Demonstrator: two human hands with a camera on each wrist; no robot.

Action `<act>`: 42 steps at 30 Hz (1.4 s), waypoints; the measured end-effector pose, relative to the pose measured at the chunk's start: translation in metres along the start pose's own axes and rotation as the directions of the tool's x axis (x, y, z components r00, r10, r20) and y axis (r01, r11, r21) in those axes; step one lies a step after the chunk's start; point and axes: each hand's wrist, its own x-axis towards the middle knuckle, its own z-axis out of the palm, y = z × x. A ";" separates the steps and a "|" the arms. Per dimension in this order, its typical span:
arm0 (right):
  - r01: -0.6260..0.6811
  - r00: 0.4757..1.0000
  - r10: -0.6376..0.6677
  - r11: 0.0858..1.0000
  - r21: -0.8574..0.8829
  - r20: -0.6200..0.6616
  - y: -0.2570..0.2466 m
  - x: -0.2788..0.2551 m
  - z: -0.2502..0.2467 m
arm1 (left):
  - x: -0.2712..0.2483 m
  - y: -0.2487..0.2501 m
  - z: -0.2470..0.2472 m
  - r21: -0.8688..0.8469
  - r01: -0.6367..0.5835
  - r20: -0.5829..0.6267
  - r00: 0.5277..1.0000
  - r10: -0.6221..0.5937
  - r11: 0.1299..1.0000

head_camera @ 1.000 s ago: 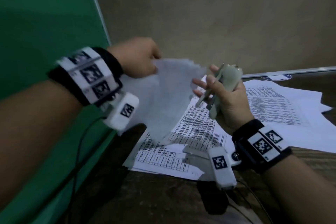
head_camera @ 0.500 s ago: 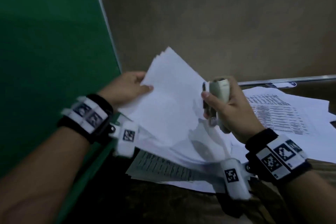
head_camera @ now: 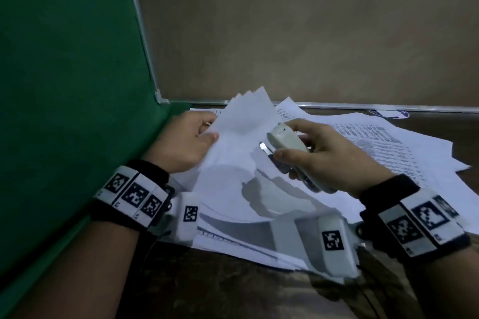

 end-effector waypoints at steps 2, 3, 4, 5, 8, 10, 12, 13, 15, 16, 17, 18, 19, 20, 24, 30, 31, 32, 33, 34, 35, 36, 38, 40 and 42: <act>0.040 0.999 -0.039 0.998 0.051 -0.016 -0.005 -0.002 -0.004 | -0.003 -0.017 -0.014 0.046 0.026 -0.140 0.990 -0.019 0.999; 0.058 0.998 -0.057 0.996 0.071 -0.021 -0.007 -0.003 -0.005 | -0.005 -0.024 -0.021 0.061 0.057 -0.189 0.981 -0.044 0.997; 0.072 0.997 -0.071 0.994 0.088 -0.016 -0.009 -0.004 -0.004 | -0.007 -0.031 -0.027 0.059 0.087 -0.232 0.970 -0.072 0.994; 0.078 0.997 -0.078 0.991 0.105 -0.009 -0.010 -0.005 -0.003 | -0.008 -0.036 -0.031 0.047 0.114 -0.261 0.960 -0.098 0.992; 0.069 0.998 -0.070 0.991 0.111 0.005 -0.010 -0.004 0.005 | -0.011 -0.030 -0.033 -0.032 0.107 -0.220 0.969 -0.112 0.994; 0.061 0.997 -0.064 0.995 0.074 0.031 -0.009 -0.003 0.011 | -0.013 -0.021 -0.030 -0.088 0.077 -0.140 0.986 -0.089 0.993; 0.055 0.997 -0.058 0.997 0.062 0.050 -0.007 -0.002 0.016 | -0.014 -0.014 -0.027 -0.124 0.068 -0.062 0.995 -0.076 0.990; 0.056 0.997 -0.059 0.997 0.059 0.055 -0.006 -0.001 0.018 | -0.015 -0.011 -0.025 -0.133 0.066 -0.022 0.997 -0.069 0.989; 0.059 0.997 -0.060 0.998 0.028 0.048 -0.005 0.000 0.020 | -0.017 -0.004 -0.021 -0.146 0.043 0.048 0.998 -0.036 0.988; 0.058 0.997 -0.058 0.998 0.008 0.045 -0.005 0.000 0.020 | -0.018 0.000 -0.019 -0.161 0.034 0.082 0.996 -0.021 0.986; 0.055 0.998 -0.055 0.998 0.002 0.044 -0.005 0.001 0.021 | -0.020 0.006 -0.017 -0.174 0.030 0.117 0.993 -0.009 0.984; 0.046 0.998 -0.047 0.999 0.007 0.045 -0.004 0.001 0.023 | -0.021 0.011 -0.016 -0.177 0.030 0.149 0.989 -0.004 0.984; 0.036 0.998 -0.036 0.999 0.013 0.051 -0.004 0.002 0.024 | -0.022 0.015 -0.014 -0.170 0.031 0.174 0.985 -0.001 0.985; 0.030 0.998 -0.030 1.000 0.009 0.058 -0.003 0.002 0.024 | -0.023 0.019 -0.013 -0.167 0.030 0.192 0.981 0.002 0.986; 0.032 0.998 -0.030 0.998 -0.053 0.051 -0.002 0.003 0.026 | -0.024 0.025 -0.010 -0.178 0.007 0.186 0.982 0.027 0.984; 0.101 0.994 -0.103 0.992 -0.077 -0.021 -0.001 0.004 0.034 | -0.025 0.034 -0.001 -0.245 -0.011 0.130 0.991 0.044 0.969; 0.110 0.993 -0.113 0.990 -0.087 -0.032 -0.002 0.004 0.035 | -0.026 0.035 0.000 -0.259 -0.016 0.127 0.991 0.051 0.966; 0.116 0.992 -0.121 0.988 -0.098 -0.045 -0.002 0.004 0.036 | -0.026 0.035 0.001 -0.271 -0.017 0.117 0.992 0.051 0.963; 0.122 0.990 -0.129 0.987 -0.108 -0.060 -0.002 0.004 0.036 | -0.026 0.035 0.001 -0.279 -0.016 0.107 0.993 0.047 0.960; 0.127 0.988 -0.135 0.985 -0.113 -0.074 -0.002 0.004 0.037 | -0.026 0.034 0.001 -0.283 -0.012 0.102 0.994 0.043 0.959; 0.132 0.986 -0.143 0.984 -0.117 -0.085 -0.003 0.004 0.037 | -0.026 0.034 0.002 -0.288 -0.008 0.102 0.994 0.039 0.958; 0.137 0.985 -0.148 0.983 -0.119 -0.090 -0.003 0.004 0.037 | -0.026 0.035 0.002 -0.297 -0.002 0.101 0.994 0.033 0.955; 0.133 0.985 -0.145 0.984 -0.121 -0.096 -0.003 0.003 0.037 | -0.025 0.035 0.002 -0.329 0.026 0.094 0.996 0.006 0.944; 0.125 0.986 -0.136 0.986 -0.113 -0.100 -0.004 0.003 0.037 | -0.026 0.035 0.002 -0.369 0.048 0.094 0.995 -0.014 0.928; 0.126 0.985 -0.135 0.987 -0.096 -0.103 -0.004 0.003 0.037 | -0.026 0.034 0.002 -0.394 0.058 0.108 0.994 -0.017 0.917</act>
